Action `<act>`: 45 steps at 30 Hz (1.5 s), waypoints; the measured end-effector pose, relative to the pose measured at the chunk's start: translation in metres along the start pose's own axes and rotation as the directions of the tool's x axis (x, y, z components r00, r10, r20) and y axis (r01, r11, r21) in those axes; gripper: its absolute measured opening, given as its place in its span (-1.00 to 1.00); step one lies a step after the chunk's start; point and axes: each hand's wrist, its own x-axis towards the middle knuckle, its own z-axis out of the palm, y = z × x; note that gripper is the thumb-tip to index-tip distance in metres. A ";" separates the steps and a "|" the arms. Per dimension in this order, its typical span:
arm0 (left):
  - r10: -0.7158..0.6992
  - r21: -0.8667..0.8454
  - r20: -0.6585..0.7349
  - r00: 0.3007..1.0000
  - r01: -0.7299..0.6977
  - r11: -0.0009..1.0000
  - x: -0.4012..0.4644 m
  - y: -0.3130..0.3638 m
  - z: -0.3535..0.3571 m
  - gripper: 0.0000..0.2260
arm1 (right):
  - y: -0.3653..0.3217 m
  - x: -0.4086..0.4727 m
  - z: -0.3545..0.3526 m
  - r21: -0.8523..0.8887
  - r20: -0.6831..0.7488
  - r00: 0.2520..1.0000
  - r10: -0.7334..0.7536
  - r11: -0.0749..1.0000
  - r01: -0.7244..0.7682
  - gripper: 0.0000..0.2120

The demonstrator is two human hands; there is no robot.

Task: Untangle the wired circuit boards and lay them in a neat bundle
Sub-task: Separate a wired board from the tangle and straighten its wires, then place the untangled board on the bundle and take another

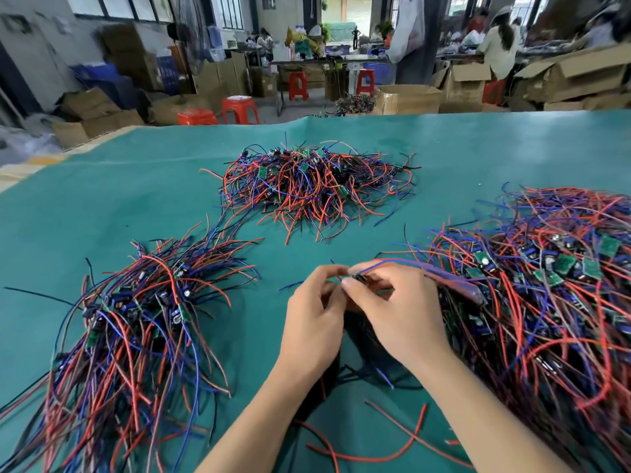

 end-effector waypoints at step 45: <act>0.015 0.321 -0.119 0.993 0.024 0.947 -0.005 0.004 0.000 -0.56 | -0.009 0.147 0.044 0.040 0.093 0.911 0.401 0.913 -0.406 -0.90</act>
